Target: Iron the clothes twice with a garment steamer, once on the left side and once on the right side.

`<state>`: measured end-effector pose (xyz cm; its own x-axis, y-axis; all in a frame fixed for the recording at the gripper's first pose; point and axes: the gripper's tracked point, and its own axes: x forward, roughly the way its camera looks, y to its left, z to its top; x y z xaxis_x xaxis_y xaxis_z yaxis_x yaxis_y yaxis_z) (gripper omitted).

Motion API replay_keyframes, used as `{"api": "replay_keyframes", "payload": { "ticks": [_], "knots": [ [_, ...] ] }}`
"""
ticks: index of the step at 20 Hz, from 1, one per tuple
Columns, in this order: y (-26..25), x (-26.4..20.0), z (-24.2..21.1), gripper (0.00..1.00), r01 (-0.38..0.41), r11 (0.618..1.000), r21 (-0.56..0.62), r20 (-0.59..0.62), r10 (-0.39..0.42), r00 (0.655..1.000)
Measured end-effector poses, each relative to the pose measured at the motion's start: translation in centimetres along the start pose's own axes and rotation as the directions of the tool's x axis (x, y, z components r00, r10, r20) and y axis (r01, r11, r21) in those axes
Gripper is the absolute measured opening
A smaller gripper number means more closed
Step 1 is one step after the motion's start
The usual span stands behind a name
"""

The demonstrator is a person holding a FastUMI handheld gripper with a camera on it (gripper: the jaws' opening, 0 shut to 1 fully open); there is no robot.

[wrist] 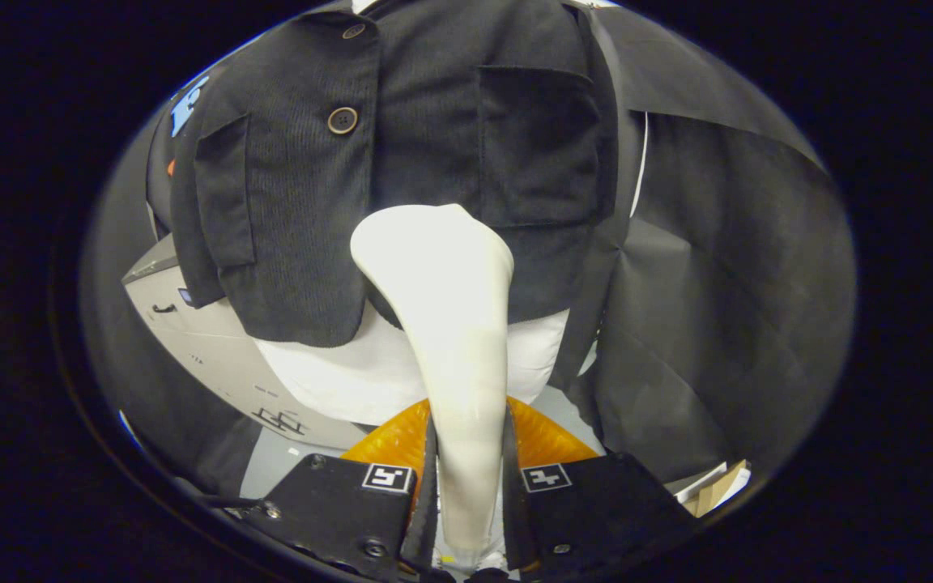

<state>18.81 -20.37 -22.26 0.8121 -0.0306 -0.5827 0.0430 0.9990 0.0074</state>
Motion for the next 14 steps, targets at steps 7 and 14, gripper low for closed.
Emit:
{"api": "replay_keyframes", "payload": {
  "ticks": [7,14],
  "knots": [
    [0.1,-1.9,-1.1,0.36,-0.005,1.000,0.025,0.009,0.005,1.000],
    [3.3,-10.8,-1.3,0.36,0.040,0.997,0.060,0.108,-0.047,0.993]
  ]
}}
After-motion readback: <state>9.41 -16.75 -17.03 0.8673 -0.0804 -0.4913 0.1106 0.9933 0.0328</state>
